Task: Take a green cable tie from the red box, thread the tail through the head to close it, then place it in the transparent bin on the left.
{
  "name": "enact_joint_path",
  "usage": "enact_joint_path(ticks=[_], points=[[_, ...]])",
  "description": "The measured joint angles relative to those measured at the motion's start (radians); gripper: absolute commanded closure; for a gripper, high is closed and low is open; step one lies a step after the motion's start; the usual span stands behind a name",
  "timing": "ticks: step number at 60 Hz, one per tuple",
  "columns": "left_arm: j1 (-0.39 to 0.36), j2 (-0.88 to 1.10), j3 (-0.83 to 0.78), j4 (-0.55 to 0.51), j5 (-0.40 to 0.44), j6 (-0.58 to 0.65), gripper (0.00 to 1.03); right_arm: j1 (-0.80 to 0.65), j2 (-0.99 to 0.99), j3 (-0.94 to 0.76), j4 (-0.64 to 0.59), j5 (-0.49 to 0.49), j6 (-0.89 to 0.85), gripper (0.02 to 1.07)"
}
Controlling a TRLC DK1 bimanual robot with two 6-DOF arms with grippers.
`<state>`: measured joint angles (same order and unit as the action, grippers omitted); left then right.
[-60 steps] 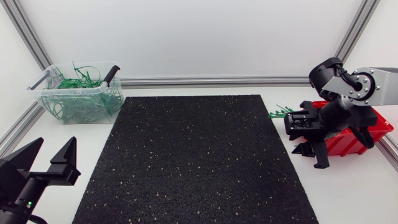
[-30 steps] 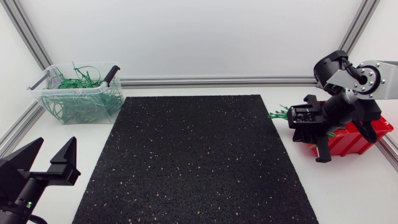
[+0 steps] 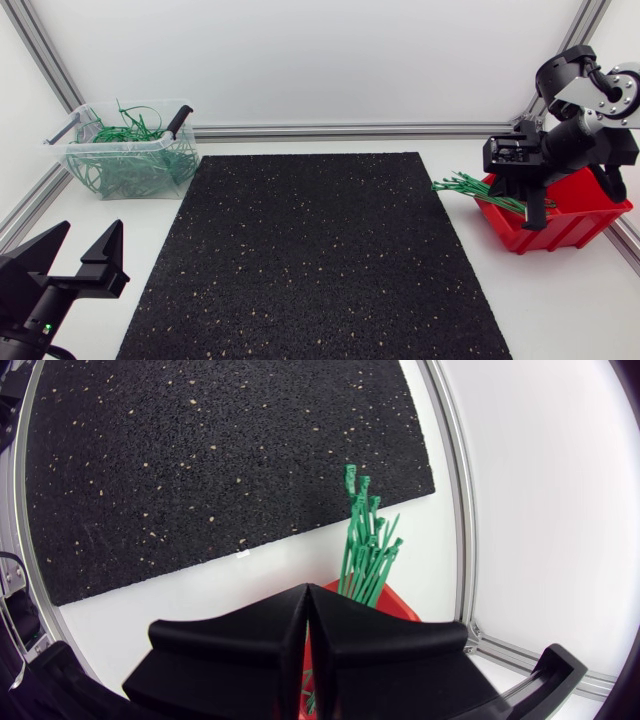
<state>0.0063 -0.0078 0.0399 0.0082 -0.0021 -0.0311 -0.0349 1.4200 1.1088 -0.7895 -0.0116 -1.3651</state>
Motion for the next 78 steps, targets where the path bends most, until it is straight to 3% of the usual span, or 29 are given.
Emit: enact_joint_path(ticks=[43, 64, 78], points=[[0.006, 0.000, 0.000, 0.000, 0.000, 0.000, 0.04, -0.137, -0.035, 0.320, -0.108, -0.143, 0.027, 1.01], [0.006, 0.000, 0.000, 0.000, 0.000, 0.000, 0.04, -0.130, -0.085, 0.333, -0.137, -0.206, 0.066, 1.01], [0.006, 0.000, 0.000, 0.000, 0.000, 0.000, 0.04, -0.089, -0.128, 0.387, -0.155, -0.259, 0.195, 1.01]])
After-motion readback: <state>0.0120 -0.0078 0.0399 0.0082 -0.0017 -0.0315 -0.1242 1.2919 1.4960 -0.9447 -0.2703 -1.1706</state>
